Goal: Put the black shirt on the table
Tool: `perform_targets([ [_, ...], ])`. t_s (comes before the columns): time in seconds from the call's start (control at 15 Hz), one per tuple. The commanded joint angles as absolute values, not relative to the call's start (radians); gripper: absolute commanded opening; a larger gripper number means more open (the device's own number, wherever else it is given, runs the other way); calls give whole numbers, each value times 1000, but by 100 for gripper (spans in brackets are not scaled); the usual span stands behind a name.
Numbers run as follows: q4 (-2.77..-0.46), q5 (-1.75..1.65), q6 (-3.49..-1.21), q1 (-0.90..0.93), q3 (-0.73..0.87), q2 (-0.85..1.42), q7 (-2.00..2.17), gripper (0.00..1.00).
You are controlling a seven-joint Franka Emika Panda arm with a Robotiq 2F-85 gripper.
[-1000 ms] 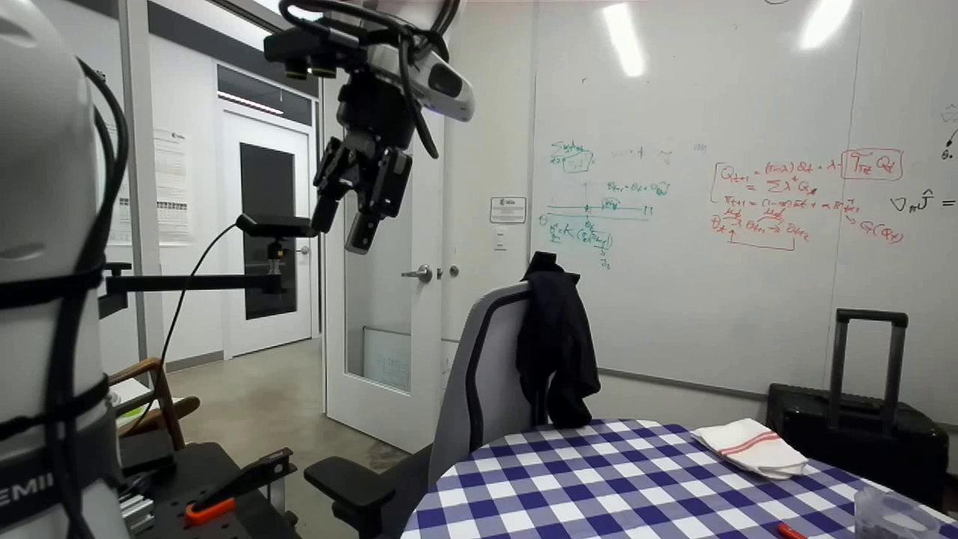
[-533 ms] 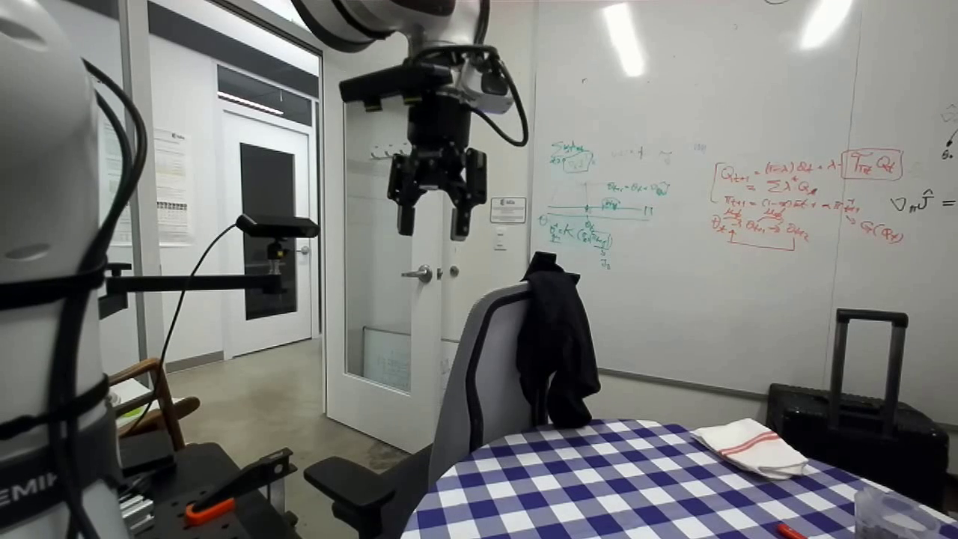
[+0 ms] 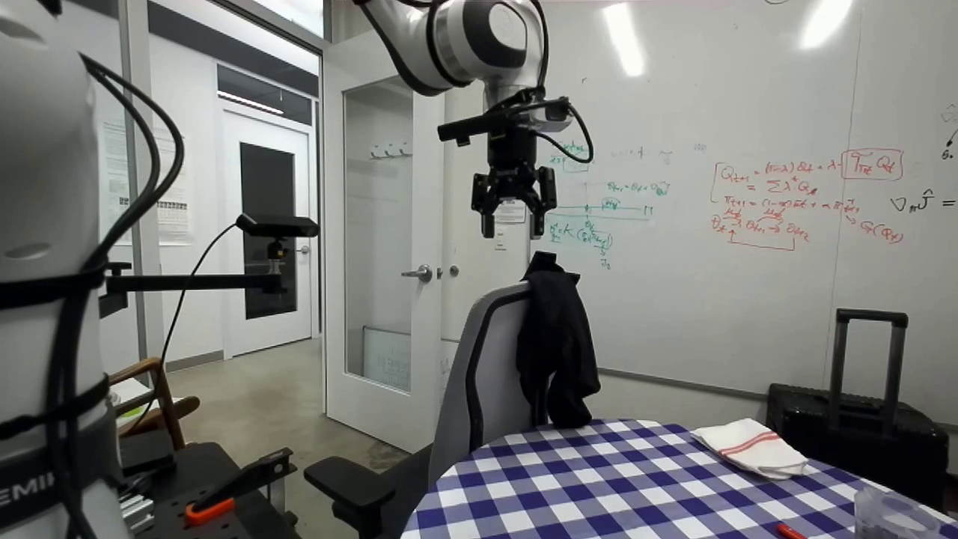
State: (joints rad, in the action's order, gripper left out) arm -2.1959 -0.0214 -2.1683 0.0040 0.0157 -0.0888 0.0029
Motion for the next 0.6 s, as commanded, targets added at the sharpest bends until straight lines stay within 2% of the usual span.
perform_targets([
  [0.0,-1942,4,-2107,5,4,116,80,100],
  [0.53,-1507,169,-2020,20,-24,437,193,100],
])
